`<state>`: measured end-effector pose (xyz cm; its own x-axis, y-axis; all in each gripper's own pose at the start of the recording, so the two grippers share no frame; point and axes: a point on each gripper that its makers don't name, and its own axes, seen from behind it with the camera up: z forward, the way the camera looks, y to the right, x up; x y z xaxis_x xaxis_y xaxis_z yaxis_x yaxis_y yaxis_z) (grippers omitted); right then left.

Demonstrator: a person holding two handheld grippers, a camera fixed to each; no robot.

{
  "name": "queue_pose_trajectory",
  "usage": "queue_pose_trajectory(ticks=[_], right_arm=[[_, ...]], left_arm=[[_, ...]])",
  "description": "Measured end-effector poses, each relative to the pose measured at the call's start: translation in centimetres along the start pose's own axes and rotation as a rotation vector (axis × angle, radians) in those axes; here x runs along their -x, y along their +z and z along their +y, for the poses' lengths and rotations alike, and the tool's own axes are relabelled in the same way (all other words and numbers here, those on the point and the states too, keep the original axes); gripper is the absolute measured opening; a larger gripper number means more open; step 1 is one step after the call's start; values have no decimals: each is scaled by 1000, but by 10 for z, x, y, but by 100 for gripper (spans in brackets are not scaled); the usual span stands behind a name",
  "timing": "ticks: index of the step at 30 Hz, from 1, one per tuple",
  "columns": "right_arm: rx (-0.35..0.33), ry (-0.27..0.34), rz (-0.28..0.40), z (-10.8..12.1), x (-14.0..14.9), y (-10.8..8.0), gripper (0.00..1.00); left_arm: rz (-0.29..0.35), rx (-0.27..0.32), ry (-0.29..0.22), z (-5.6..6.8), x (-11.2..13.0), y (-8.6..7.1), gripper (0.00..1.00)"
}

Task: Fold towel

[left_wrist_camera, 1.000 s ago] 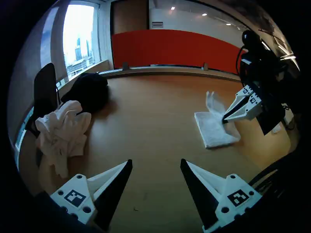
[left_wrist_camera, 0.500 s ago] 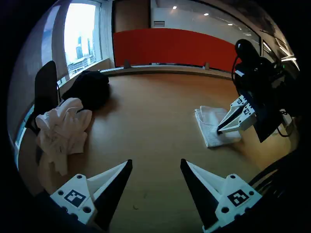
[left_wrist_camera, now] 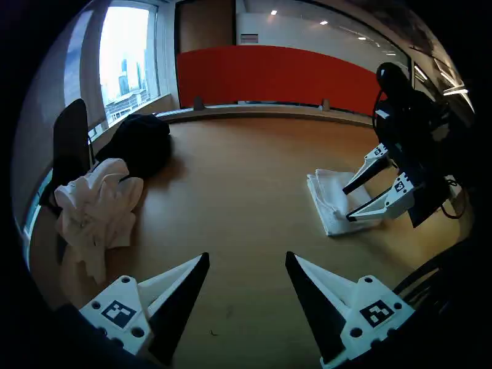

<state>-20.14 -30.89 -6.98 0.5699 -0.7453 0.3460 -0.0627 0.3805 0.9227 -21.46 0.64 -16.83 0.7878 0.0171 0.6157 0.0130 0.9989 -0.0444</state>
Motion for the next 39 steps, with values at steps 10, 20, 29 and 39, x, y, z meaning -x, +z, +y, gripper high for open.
queue_pose_trajectory(ticks=[10,20,29,39], right_arm=[[40,24,13,5,9,-12,94],[80,72,-4,9,39,-28,94],[103,104,-31,8,69,-40,94],[120,124,-50,7,87,-41,88]], left_arm=[[4,-3,0,0,-3,2,92],[6,-7,5,-2,-4,0,91],[10,-5,13,-2,-6,-1,92],[11,-1,17,-1,-6,-3,92]])
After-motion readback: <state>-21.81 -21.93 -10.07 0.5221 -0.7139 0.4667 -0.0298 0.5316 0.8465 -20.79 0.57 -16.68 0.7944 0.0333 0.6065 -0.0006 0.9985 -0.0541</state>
